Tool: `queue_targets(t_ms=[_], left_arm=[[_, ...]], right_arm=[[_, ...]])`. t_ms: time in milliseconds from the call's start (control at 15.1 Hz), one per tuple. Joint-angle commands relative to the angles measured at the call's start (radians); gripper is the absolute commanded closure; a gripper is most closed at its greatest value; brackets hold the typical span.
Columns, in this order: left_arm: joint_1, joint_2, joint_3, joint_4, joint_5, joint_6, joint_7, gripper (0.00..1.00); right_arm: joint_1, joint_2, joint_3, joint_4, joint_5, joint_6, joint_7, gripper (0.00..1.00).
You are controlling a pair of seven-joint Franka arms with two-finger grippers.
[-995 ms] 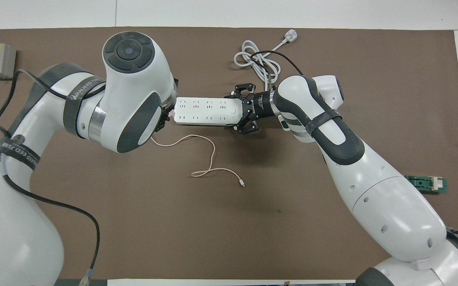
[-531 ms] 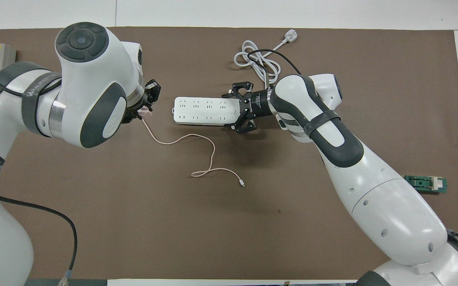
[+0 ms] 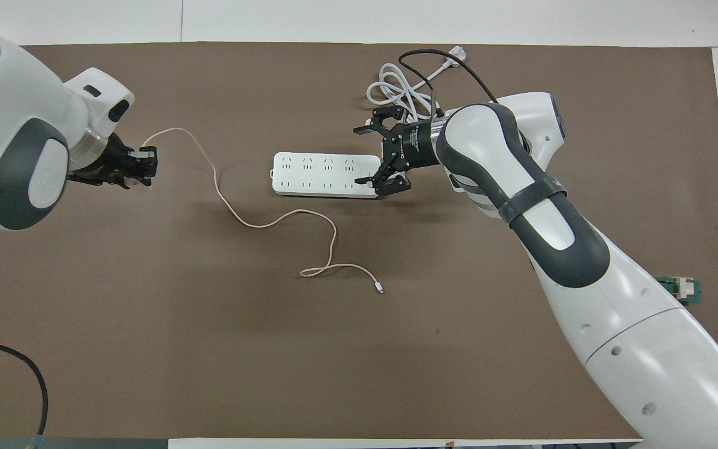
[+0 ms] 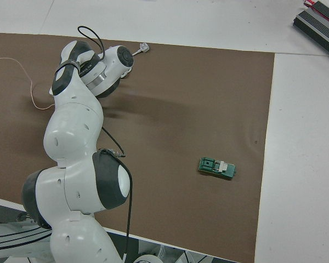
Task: Unplug charger and place it aside
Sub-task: 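Pull the pink plug out of the strip with the left gripper, then carry the plug toward the table edge with the left gripper while the right gripper withdraws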
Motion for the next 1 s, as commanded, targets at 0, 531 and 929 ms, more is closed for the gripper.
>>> queue_targets(t_ms=[0,531,929], left_arm=[[0.089,-0.078,-0.008,-0.15,-0.024,0.087,0.221,1.0],[0.204,-0.197,-0.008,-0.491,-0.293,0.352,0.535,1.0],[0.207,-0.213,-0.008,-0.58,-0.363,0.352,0.552,1.0]], right_arm=[[-0.028,-0.077,0.005,-0.047,-0.127,-0.047,0.096,0.0],[-0.095,-0.263,0.005,-0.044,-0.523,-0.254,0.093,0.0],[-0.138,-0.372,0.005,-0.044,-0.738,-0.433,-0.21,0.0]])
